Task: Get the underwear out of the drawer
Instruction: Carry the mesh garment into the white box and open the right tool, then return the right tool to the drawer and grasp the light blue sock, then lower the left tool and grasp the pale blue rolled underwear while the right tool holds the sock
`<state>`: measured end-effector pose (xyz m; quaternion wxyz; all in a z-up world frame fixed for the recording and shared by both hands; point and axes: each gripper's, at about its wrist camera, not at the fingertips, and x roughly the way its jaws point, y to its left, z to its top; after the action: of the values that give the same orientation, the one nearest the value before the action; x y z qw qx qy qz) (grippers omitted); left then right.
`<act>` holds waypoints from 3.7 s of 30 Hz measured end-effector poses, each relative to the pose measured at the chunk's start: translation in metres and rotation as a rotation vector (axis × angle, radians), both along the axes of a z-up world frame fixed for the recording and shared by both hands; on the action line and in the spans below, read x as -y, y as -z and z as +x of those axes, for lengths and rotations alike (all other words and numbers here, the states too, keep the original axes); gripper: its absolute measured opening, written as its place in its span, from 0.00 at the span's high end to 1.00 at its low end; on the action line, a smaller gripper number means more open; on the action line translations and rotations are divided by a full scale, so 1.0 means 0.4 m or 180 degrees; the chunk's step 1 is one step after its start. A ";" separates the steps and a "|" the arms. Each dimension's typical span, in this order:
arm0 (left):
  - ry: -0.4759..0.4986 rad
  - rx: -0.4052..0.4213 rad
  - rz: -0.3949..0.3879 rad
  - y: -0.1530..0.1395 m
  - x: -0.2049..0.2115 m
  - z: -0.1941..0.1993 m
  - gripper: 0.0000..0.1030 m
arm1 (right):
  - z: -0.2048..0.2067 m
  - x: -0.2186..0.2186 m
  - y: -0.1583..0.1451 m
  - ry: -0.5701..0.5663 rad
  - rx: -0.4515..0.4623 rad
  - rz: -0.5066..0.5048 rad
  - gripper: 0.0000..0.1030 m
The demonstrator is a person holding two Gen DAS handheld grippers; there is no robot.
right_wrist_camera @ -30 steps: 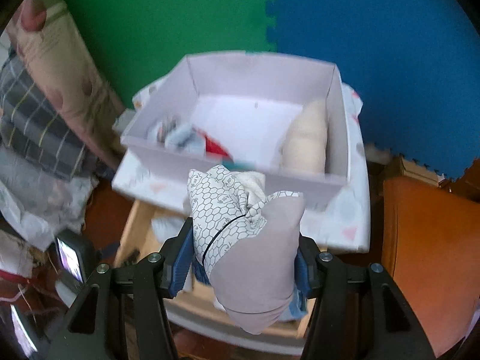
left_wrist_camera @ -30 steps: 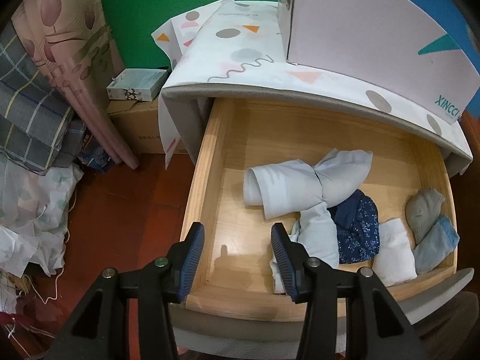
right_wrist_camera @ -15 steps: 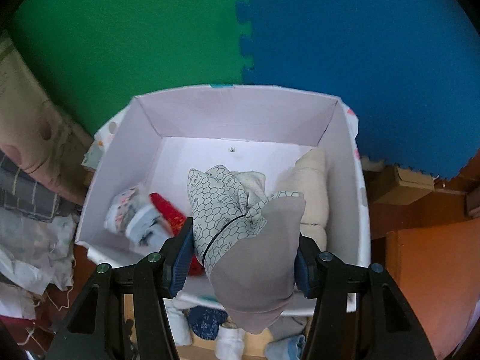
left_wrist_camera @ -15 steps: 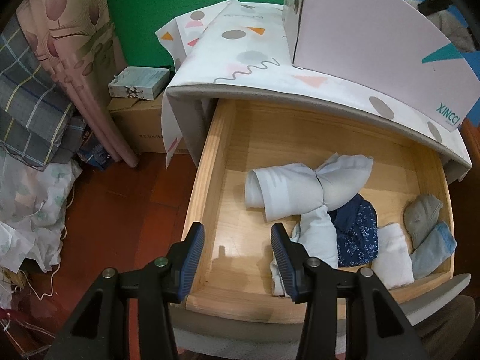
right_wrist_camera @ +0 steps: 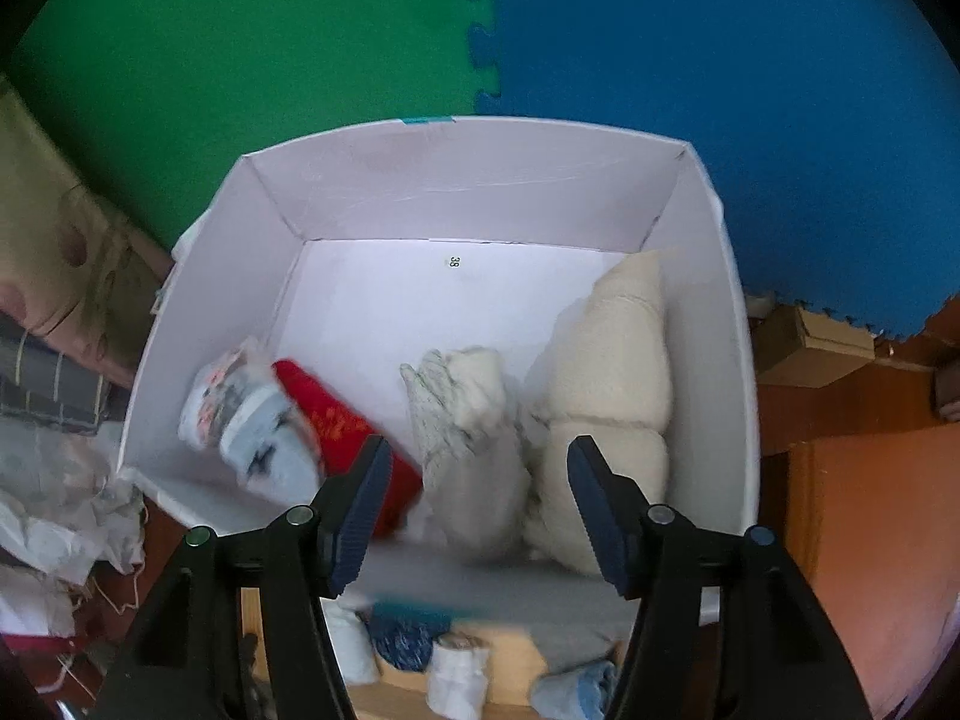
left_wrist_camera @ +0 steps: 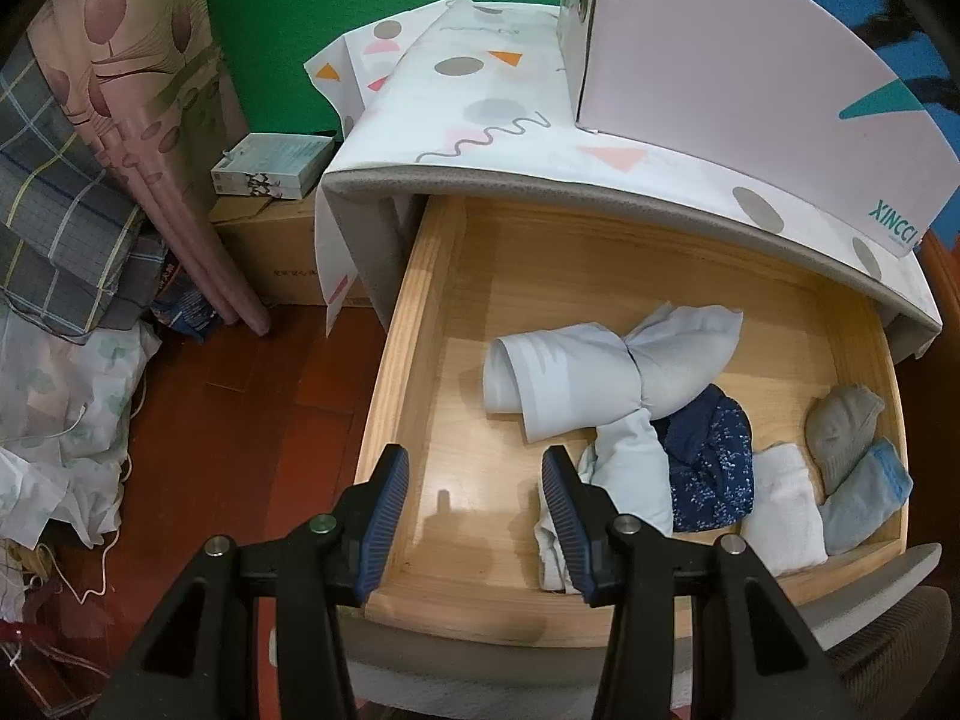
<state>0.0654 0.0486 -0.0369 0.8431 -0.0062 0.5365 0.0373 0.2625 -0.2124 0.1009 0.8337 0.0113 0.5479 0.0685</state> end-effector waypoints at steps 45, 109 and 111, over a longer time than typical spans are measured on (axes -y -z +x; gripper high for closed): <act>0.0007 -0.0024 0.0022 0.003 -0.009 -0.001 0.54 | -0.340 0.070 0.552 0.0080 -0.1624 -0.0238 0.37; 0.0156 -0.1141 -0.0517 0.166 0.158 0.096 0.54 | -0.288 0.247 0.594 0.0113 -0.1313 -0.0031 0.54; 0.0104 -0.1162 -0.0492 0.177 0.161 0.104 0.49 | -0.273 0.272 0.590 0.0107 -0.1321 -0.0017 0.54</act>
<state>0.1071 -0.0159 -0.1077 0.7293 -0.0553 0.6817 -0.0172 0.1533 -0.3210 -0.1349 0.7040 0.0322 0.7078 0.0494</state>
